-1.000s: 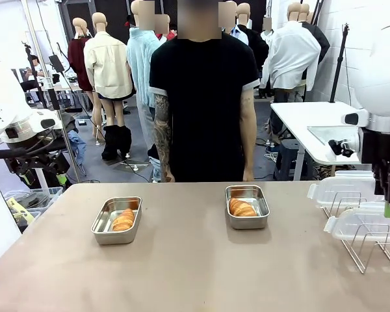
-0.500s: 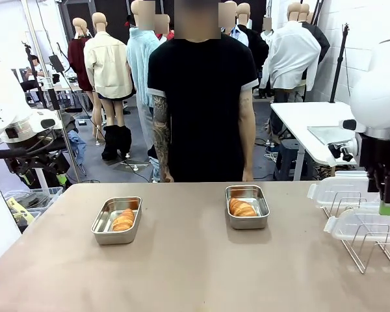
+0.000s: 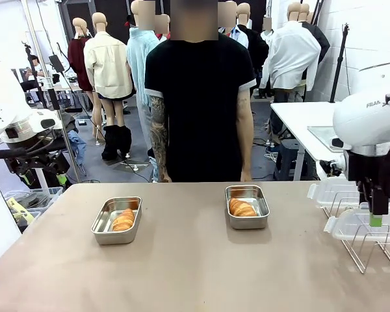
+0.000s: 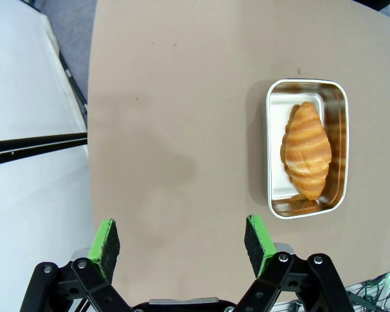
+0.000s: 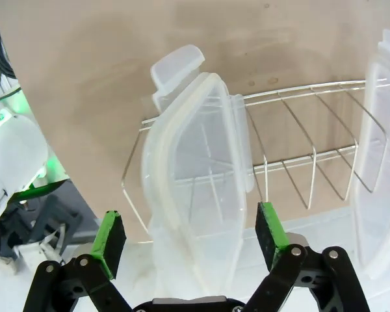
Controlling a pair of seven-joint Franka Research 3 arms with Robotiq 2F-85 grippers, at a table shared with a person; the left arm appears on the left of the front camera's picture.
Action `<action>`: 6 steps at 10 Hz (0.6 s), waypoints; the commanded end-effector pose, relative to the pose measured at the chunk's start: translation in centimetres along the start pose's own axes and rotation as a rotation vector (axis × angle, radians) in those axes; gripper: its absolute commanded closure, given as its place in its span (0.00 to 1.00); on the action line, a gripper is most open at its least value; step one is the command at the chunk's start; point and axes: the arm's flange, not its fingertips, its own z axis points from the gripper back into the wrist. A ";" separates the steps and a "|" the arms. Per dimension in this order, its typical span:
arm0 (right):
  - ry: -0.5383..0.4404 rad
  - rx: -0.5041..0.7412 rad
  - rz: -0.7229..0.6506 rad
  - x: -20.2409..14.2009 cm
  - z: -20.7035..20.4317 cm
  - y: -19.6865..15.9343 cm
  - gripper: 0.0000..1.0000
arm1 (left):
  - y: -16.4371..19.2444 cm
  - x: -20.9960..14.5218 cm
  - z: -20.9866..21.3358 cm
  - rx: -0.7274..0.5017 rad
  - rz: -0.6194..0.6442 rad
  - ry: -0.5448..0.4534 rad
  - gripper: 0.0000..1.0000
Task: Place the bread in airtight containers.
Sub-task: Pick up one Airtight Container lid and hand it to the human.
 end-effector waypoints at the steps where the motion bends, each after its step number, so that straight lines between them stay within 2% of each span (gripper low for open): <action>1: -0.007 0.013 -0.016 0.7 0.0 -1.5 0.00 | 0.0 -0.2 0.0 0.008 0.016 0.000 0.00; 3: -0.001 0.001 -0.027 1.3 -0.3 -1.5 0.00 | 0.0 -0.2 0.0 0.008 0.016 0.000 0.00; 6: -0.004 0.005 -0.039 1.2 -0.1 -1.7 0.60 | 0.0 -0.2 0.0 0.008 0.016 0.000 0.00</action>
